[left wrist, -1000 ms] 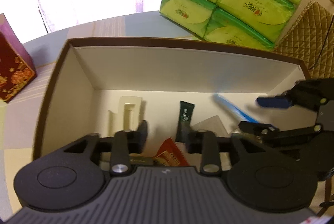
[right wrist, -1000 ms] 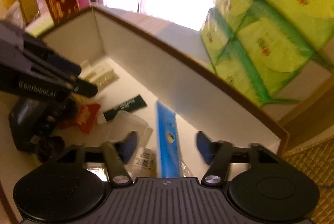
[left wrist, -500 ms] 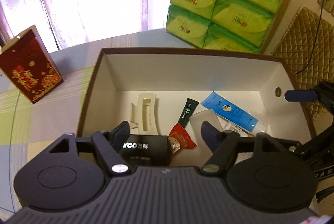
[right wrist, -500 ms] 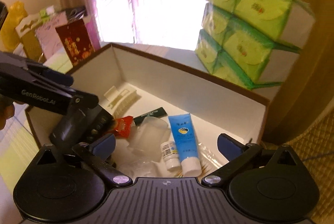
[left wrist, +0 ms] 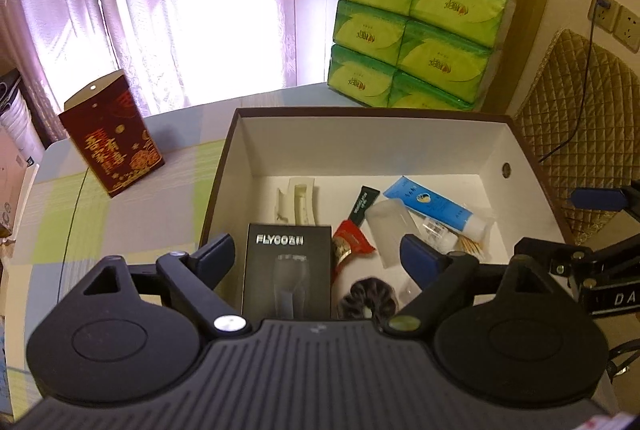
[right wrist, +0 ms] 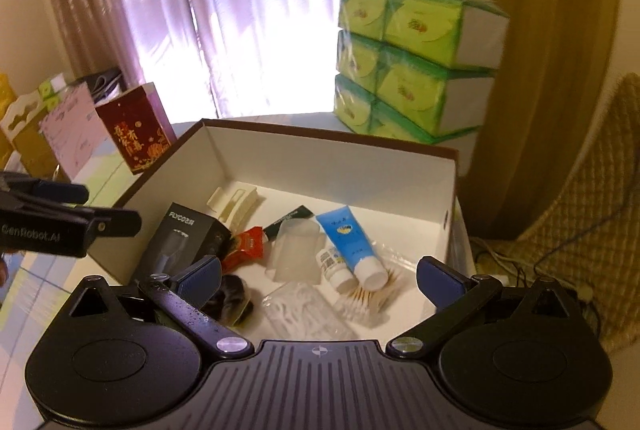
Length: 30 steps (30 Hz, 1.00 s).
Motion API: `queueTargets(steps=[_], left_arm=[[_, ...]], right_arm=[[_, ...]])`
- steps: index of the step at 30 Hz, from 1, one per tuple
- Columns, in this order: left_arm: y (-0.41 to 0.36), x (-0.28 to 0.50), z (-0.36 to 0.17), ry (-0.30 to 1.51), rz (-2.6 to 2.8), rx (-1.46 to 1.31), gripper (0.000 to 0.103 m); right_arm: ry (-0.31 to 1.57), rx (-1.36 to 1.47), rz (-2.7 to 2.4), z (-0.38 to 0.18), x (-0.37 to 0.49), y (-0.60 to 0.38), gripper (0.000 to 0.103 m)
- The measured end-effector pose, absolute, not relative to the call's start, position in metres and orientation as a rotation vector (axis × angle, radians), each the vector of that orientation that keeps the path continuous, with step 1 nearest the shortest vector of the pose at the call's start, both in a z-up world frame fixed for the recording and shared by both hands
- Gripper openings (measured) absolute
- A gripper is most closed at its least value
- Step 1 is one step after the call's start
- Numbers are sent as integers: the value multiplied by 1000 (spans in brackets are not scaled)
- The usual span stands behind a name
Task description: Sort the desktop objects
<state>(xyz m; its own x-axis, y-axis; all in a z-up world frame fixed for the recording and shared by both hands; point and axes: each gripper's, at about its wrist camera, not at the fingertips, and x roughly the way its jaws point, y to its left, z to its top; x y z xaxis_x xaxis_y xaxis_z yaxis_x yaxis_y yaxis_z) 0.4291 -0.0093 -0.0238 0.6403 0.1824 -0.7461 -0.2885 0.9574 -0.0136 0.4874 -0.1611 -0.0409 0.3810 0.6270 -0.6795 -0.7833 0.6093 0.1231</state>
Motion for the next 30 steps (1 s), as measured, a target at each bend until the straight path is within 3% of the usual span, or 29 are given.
queueTargets(steps=[11,15,30], left_arm=[[-27,363,-5,792,294,-136,88],[-33,341,2,782,300,-127,94],[-28,279,20,763,297,-122,94]], right_arm=[[734,-187,862,-22,428,-186,101],[739,-181,850,-17,406,-192,101],[712,-147,781,-4,344,-202,101]])
